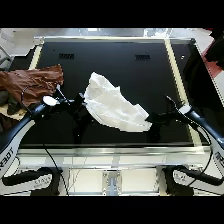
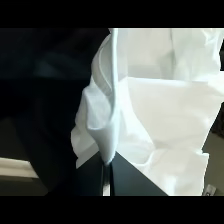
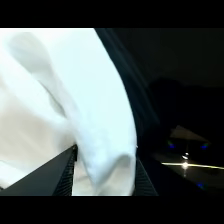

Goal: Fold the shirts.

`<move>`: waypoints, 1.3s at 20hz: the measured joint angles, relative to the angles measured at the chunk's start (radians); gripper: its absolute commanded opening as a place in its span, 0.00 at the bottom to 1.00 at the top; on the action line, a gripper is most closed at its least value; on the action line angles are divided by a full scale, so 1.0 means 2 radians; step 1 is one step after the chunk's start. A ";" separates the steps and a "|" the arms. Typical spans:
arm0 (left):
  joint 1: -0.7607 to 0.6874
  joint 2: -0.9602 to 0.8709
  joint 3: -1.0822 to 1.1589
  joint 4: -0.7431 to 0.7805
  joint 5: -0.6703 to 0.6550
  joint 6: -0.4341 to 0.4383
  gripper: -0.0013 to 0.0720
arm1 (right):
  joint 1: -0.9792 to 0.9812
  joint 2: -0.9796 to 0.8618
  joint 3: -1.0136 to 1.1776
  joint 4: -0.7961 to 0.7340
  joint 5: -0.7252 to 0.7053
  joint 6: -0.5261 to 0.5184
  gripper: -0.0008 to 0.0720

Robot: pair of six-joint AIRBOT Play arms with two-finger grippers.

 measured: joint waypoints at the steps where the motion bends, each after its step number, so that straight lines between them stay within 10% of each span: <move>1: 0.000 0.000 0.000 0.001 0.000 0.000 0.04 | 0.005 -0.011 0.008 0.004 -0.002 -0.003 0.43; 2: 0.000 0.000 0.000 0.002 -0.002 0.000 0.04 | 0.009 -0.020 0.016 0.005 -0.005 -0.006 0.02; 9: 0.025 0.059 0.000 0.003 -0.011 0.039 0.04 | 0.018 0.006 0.098 -0.038 0.064 -0.022 0.03; 19: 0.152 0.436 0.077 0.027 -0.078 0.098 0.03 | 0.036 0.316 0.362 -0.165 0.193 0.070 0.02; 26: 0.159 0.377 0.249 0.102 -0.216 0.101 0.03 | 0.042 0.320 0.461 -0.158 0.200 0.092 0.02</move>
